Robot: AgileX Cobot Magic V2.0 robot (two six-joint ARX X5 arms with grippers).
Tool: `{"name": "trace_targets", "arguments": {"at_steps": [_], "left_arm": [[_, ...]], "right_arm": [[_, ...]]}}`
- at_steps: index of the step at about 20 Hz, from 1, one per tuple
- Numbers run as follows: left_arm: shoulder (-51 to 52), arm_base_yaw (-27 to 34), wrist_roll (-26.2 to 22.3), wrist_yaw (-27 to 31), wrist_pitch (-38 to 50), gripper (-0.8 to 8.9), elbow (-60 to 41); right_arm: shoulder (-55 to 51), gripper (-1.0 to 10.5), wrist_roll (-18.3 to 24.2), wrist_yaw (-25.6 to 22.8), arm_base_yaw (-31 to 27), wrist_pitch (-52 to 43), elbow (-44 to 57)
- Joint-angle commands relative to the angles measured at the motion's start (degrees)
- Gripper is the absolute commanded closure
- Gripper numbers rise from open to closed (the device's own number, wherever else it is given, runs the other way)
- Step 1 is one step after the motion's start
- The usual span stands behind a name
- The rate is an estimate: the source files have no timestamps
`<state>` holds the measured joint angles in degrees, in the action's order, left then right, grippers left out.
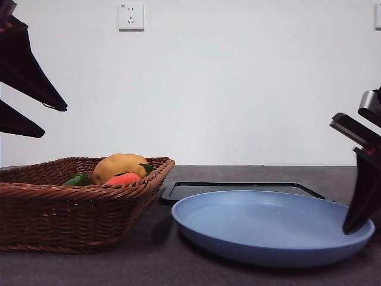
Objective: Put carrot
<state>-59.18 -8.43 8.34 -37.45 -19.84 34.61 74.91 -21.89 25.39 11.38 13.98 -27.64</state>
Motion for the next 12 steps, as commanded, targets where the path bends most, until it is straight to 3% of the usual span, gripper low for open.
{"name": "trace_targets", "arguments": {"at_steps": [1,4,7,12], "left_arm": [[-0.37,-0.33,-0.87,-0.15,1.44,4.89,0.63],[-0.37,-2.03,-0.59,0.31,3.17,4.73,0.7],[-0.9,-7.08,-1.25,8.5,3.5,4.73,2.12],[-9.01,-14.38,-9.42,21.42,-1.38,4.73,10.93]], "right_arm": [[0.66,9.4,-1.51,-0.35,0.22,-0.39,-0.7],[-0.87,9.4,-1.7,0.04,0.22,0.26,-0.7],[-4.66,9.4,-1.66,0.0,0.04,2.84,-0.7],[-9.53,9.4,-1.64,-0.07,-0.11,4.24,-0.7]]}}
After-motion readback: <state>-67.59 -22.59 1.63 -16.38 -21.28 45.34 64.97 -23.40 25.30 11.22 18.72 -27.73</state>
